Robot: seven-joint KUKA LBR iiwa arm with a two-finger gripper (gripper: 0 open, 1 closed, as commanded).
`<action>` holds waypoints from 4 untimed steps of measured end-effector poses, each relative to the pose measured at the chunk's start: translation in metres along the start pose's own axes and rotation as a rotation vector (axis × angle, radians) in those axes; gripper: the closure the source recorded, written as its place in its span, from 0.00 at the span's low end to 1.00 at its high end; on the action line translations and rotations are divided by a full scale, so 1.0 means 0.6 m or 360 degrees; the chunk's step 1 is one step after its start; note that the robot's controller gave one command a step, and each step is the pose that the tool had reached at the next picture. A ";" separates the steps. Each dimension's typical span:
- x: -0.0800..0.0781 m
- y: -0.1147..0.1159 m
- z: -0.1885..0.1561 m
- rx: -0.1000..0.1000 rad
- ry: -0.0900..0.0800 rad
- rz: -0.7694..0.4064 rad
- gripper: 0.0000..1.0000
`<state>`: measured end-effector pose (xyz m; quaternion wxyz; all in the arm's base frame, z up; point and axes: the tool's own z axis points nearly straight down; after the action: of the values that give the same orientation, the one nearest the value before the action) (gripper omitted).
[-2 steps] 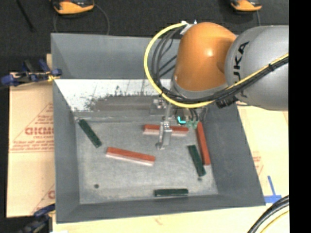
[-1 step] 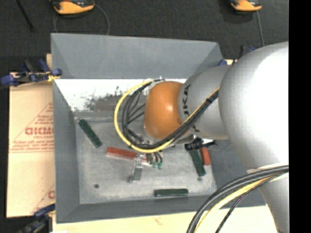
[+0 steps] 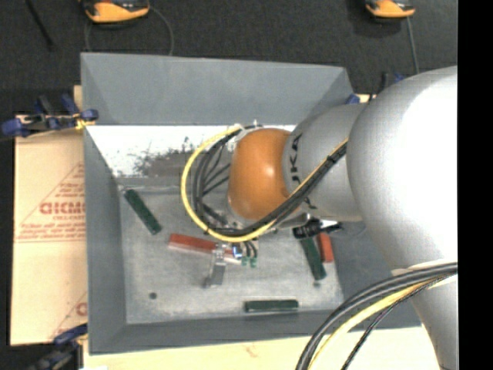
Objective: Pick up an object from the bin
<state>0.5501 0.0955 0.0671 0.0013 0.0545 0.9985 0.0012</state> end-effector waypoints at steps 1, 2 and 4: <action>-0.002 0.000 -0.001 -0.0001 -0.0002 0.0002 0.00; -0.004 0.000 -0.002 -0.0001 -0.0004 0.0006 0.00; -0.007 0.000 -0.004 -0.0003 -0.0009 0.0011 1.00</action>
Offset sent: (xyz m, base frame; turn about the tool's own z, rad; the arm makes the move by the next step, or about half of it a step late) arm 0.0000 0.0000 0.0000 0.0000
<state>0.5544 0.0950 0.0698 0.0041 0.0580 0.9983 0.0019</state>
